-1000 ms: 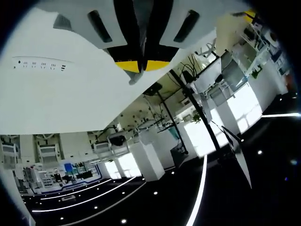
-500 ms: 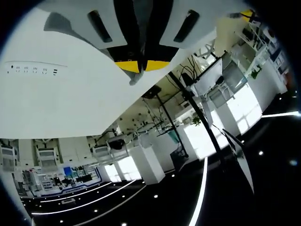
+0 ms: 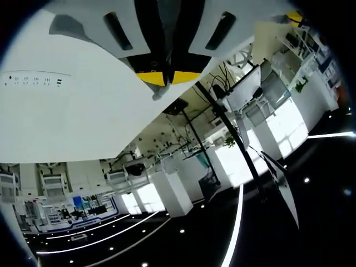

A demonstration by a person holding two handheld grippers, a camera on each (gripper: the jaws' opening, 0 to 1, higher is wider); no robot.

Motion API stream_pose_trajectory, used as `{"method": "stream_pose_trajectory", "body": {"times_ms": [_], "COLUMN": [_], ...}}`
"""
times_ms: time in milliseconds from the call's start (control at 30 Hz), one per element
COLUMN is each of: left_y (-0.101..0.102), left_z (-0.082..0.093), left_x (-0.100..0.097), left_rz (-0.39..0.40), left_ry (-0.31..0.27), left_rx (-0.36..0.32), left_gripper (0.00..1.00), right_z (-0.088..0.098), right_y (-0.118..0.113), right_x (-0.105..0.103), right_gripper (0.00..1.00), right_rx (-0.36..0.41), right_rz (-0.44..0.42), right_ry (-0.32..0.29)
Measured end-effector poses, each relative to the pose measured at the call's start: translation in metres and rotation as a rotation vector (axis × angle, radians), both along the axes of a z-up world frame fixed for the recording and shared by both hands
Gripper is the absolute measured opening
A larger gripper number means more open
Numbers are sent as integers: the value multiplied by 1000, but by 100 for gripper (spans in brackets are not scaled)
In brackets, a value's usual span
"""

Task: Fold the towel on the table until its edges align and the towel forms a compact rectangular stack.

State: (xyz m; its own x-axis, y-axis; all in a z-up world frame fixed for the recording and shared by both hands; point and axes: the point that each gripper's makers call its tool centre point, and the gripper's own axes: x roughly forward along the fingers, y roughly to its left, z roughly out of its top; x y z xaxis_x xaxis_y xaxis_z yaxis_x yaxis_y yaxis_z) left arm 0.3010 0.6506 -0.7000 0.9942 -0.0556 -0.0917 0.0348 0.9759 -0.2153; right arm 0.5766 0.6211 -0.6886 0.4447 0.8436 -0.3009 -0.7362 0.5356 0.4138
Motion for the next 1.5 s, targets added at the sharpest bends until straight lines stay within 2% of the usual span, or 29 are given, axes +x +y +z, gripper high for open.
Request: {"method": "stream_pose_trajectory", "body": {"times_ms": [100,267,533,667,733,800,867,1033,1333,1500], "left_y": [5,13,32,45,55,54,65,75,87,90], "left_z": [-4,-26,-53,-71,-85,-89,-104,-128,-158,-174], "left_x": [-1,0,-1,1,2,1,0,0,0,0], "left_rz": [9,32,92,131,150,173,191,217,253,272], "left_ry": [3,45,89,117,132,154,169,208,277,318], "left_rx": [-3,-24,-45,-51,-63,-71,-76,-90,-85,-84], "left_gripper": [2,2,2,2,2,2,2,2,2,2], "right_z": [-2,-23,-51,-69,-79,-93,-105,-125,-149,-169], "right_y": [4,11,33,45,51,57,64,77,101,114], "right_x": [-2,1,0,4,5,9,13,17,21,19], "right_gripper": [0,0,0,0,0,0,0,0,0,1], "right_rx": [-2,-32,-65,-87,-99,-120,-129,-154,-214,-272], "right_rz": [5,2,21,28,32,39,42,51,83,97], "right_ry": [-1,20,43,44,48,49,58,62,21,-18]}}
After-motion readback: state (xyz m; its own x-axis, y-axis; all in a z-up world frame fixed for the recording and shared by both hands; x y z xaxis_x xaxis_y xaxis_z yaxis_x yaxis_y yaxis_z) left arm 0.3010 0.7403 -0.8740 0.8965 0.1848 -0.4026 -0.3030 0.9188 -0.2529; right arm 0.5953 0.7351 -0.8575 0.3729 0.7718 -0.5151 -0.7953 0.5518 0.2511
